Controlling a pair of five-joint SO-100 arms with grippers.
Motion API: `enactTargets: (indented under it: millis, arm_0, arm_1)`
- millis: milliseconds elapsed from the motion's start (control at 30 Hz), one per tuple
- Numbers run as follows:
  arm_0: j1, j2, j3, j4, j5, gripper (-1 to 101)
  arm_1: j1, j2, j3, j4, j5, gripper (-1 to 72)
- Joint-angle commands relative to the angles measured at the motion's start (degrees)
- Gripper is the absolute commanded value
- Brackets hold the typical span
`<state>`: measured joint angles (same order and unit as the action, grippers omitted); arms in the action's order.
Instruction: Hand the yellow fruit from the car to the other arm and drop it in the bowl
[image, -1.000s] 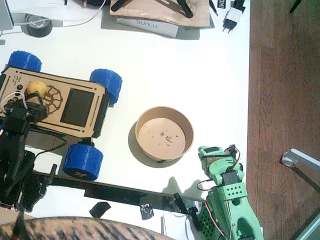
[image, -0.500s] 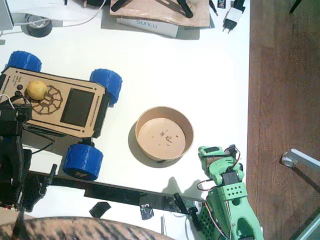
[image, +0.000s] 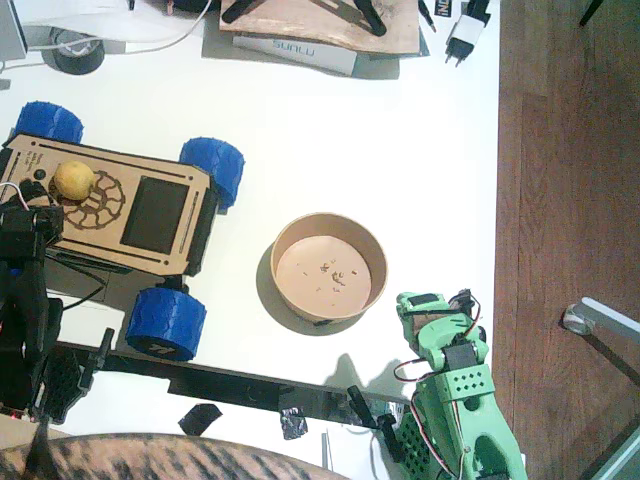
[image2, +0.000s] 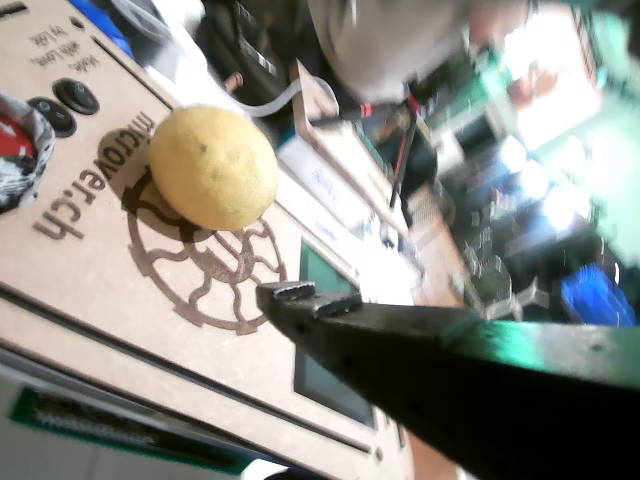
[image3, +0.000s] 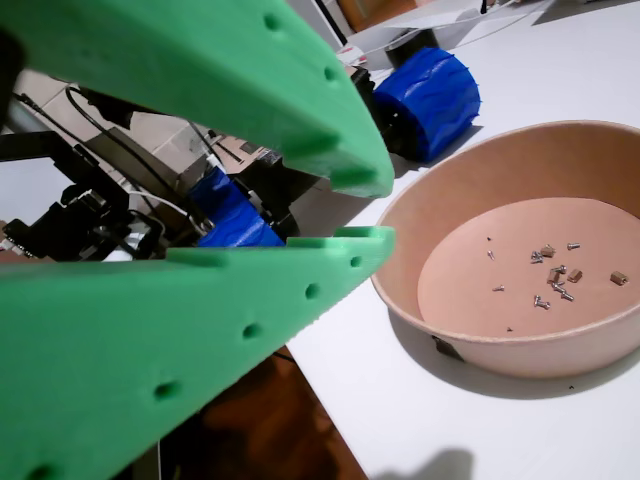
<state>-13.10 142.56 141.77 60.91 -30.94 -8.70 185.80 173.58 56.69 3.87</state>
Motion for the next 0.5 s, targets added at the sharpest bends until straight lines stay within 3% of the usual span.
enactTargets:
  millis: [0, 200, 467]
  arm_0:
    - [0.44, -1.49, -3.25, -1.76, 4.13, 43]
    - [0.44, -5.45, -5.01, -3.16, 8.44, 41]
    - [-0.09, -19.86, -24.17, 5.54, 11.34, 43]
  arm_1:
    - [-0.18, 0.26, -0.18, -1.49, -0.70, 0.0]
    - [-0.18, 0.26, -0.18, -1.49, -0.70, 0.0]
    - [-0.18, 0.26, -0.18, -1.49, -0.70, 0.0]
